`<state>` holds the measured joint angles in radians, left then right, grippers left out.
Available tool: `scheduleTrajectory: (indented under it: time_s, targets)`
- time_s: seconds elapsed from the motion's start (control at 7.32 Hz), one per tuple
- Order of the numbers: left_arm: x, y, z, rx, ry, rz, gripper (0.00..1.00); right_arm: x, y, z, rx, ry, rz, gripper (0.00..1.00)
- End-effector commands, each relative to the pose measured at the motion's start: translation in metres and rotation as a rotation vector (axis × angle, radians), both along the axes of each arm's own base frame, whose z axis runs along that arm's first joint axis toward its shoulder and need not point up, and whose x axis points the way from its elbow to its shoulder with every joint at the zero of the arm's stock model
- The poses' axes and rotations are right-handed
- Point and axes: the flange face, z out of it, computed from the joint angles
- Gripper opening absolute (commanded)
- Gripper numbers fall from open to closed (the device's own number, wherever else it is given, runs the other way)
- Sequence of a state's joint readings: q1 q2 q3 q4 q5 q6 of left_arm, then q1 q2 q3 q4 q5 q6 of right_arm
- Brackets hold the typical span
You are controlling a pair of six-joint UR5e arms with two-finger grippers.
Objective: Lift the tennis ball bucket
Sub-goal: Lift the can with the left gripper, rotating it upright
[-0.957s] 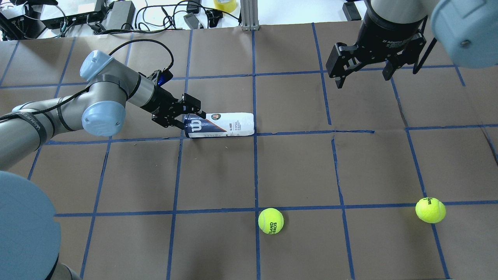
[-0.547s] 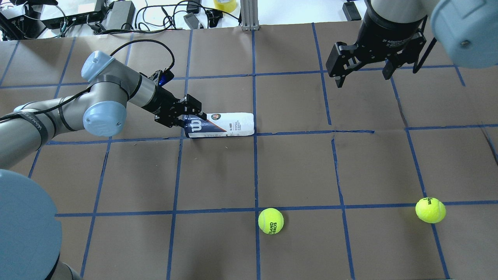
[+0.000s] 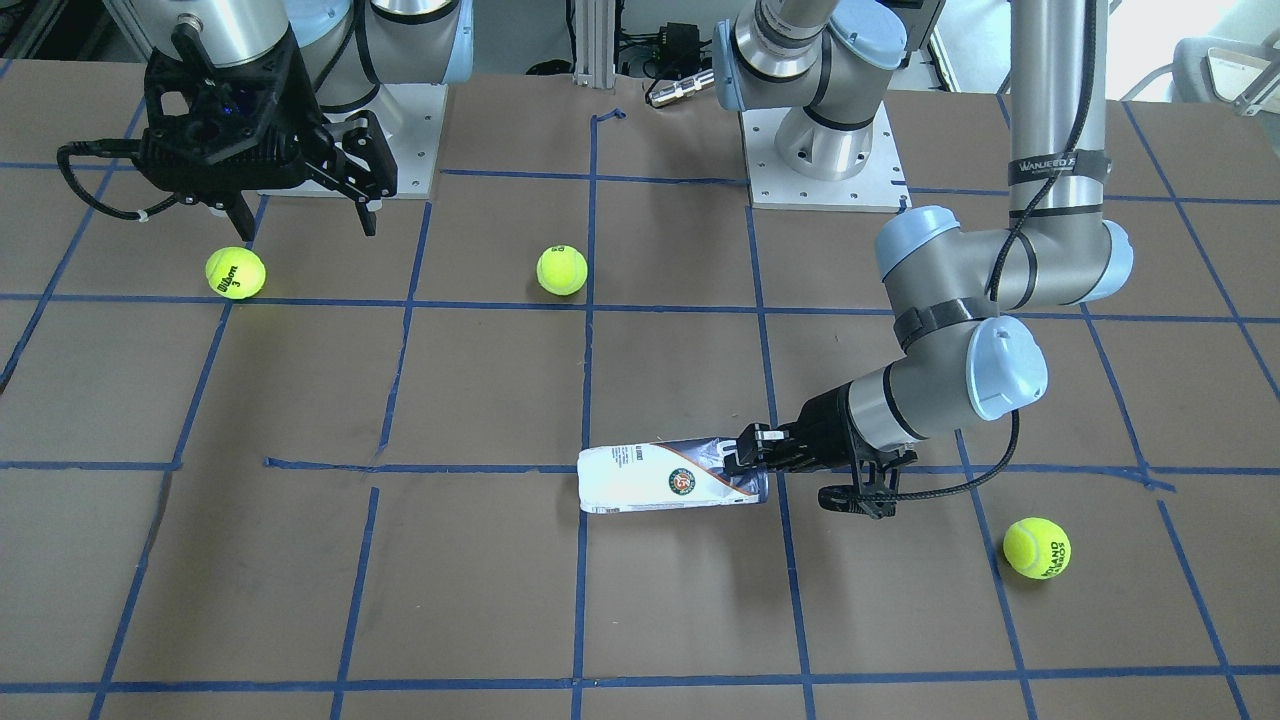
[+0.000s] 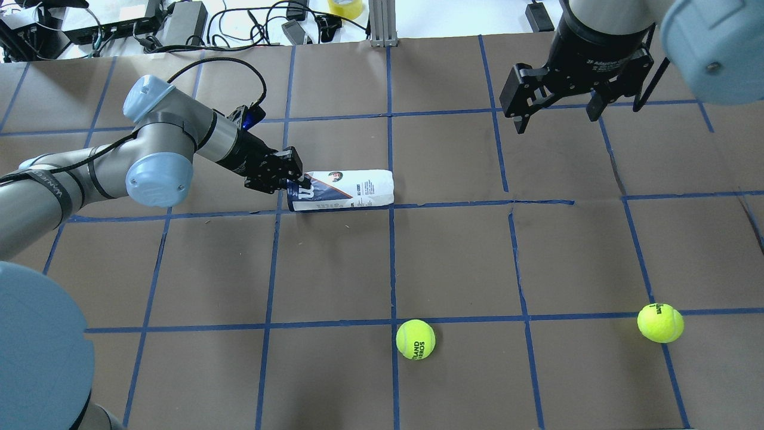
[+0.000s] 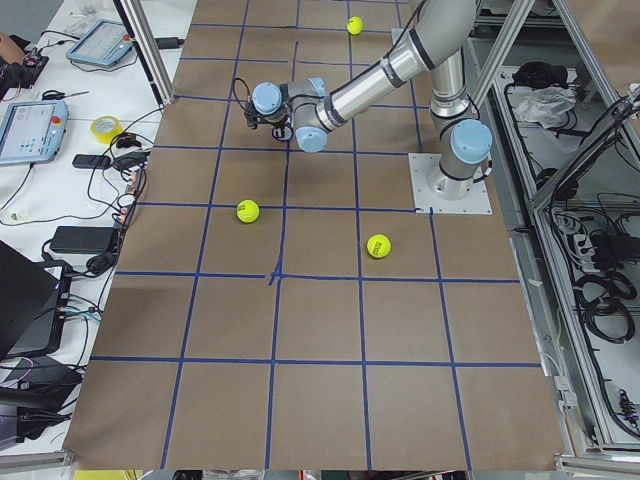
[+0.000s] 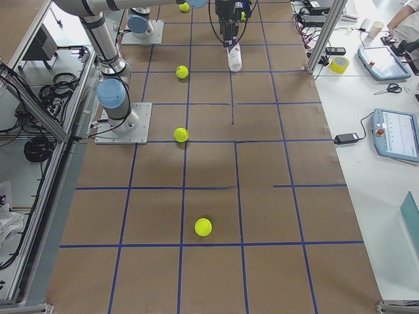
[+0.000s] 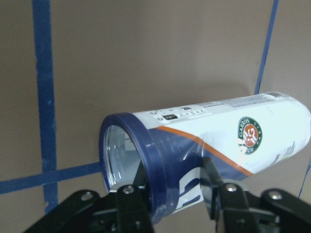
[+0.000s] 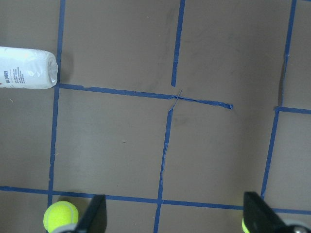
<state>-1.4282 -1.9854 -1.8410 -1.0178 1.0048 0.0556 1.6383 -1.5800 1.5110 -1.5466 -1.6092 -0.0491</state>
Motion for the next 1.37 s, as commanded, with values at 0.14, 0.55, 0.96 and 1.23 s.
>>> scheduleTrajectory:
  time_s: [0.14, 0.55, 0.96, 1.23]
  targets:
    - [0.000, -0.024, 0.041, -0.009, -0.023, 0.115, 0.00, 0.000, 0.000, 0.000, -0.003, 0.000, 0.000, 1.00]
    - [-0.012, -0.052, 0.112, -0.007, -0.203, 0.130, 0.00, 0.000, 0.001, 0.001, -0.001, 0.001, 0.000, 1.00]
    - [-0.047, -0.058, 0.154, -0.081, -0.439, 0.032, 0.00, -0.001, 0.000, 0.000, 0.002, 0.000, 0.000, 1.00]
    - [-0.069, -0.063, 0.173, -0.149, -0.544, -0.047, 0.00, 0.000, 0.000, 0.000, -0.003, 0.000, 0.000, 1.00]
